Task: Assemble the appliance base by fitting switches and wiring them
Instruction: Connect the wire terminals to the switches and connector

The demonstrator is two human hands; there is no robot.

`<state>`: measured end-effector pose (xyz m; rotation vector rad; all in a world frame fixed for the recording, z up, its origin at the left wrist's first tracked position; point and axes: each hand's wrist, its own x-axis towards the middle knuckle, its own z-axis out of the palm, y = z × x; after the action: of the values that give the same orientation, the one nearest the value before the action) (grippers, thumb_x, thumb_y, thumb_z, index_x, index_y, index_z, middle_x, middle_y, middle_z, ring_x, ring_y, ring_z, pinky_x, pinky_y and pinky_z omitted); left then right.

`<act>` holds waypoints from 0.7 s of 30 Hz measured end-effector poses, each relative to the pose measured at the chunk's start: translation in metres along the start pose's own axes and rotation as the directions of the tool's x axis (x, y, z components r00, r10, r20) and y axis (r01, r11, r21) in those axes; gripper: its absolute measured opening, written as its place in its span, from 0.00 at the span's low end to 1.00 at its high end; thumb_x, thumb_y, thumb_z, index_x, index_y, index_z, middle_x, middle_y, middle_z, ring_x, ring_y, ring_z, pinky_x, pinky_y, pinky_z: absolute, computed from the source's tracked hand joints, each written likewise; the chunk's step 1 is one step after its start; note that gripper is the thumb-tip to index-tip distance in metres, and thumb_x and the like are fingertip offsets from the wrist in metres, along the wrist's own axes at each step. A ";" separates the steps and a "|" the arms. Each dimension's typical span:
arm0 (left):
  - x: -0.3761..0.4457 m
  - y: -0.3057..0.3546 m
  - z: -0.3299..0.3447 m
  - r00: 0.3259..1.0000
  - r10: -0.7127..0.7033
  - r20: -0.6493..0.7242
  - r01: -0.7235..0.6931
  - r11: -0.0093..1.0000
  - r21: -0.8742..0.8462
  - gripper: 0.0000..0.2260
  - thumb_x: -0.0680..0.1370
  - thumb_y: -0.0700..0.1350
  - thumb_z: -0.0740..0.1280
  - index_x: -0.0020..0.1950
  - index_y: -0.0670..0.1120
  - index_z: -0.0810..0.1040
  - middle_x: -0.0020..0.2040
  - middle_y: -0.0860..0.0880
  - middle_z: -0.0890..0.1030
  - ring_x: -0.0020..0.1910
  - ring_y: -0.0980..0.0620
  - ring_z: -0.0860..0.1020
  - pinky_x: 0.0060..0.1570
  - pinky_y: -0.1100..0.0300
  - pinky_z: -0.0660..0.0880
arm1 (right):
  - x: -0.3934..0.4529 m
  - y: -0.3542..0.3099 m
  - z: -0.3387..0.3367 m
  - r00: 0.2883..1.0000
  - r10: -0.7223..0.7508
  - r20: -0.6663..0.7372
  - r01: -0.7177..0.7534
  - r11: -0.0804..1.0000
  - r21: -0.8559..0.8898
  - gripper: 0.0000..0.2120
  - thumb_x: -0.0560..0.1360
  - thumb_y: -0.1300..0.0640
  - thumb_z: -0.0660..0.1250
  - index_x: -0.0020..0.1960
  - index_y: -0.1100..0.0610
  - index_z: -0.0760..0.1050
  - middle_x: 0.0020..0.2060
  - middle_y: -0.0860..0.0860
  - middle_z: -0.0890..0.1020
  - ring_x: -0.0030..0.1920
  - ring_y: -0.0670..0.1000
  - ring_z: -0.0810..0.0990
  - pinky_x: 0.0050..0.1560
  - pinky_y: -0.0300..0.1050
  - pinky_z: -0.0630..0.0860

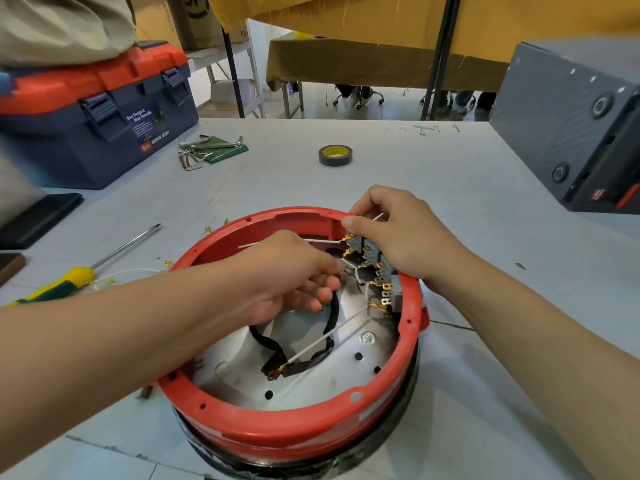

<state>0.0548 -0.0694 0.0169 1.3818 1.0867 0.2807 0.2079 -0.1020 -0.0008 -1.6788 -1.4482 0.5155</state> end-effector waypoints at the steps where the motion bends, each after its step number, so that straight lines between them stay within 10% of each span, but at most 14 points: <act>1: -0.002 -0.001 0.000 1.000 0.012 0.013 -0.012 1.000 0.015 0.03 0.77 0.36 0.66 0.46 0.37 0.79 0.25 0.48 0.75 0.19 0.56 0.71 0.19 0.68 0.67 | 0.000 0.000 0.000 1.000 0.001 0.000 -0.001 1.000 0.000 0.04 0.75 0.53 0.68 0.44 0.52 0.76 0.40 0.46 0.80 0.37 0.41 0.74 0.37 0.32 0.68; 21: 0.001 -0.007 0.014 0.923 0.384 0.025 -0.353 0.818 0.454 0.04 0.76 0.41 0.68 0.44 0.41 0.80 0.23 0.50 0.77 0.18 0.55 0.74 0.20 0.65 0.71 | 0.000 0.000 0.000 1.000 -0.002 -0.010 0.003 1.000 0.008 0.04 0.75 0.53 0.69 0.45 0.54 0.77 0.38 0.45 0.78 0.37 0.41 0.74 0.37 0.32 0.68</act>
<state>0.0628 -0.0790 0.0080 2.0254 0.9652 0.3739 0.2077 -0.1020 -0.0008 -1.6709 -1.4393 0.5104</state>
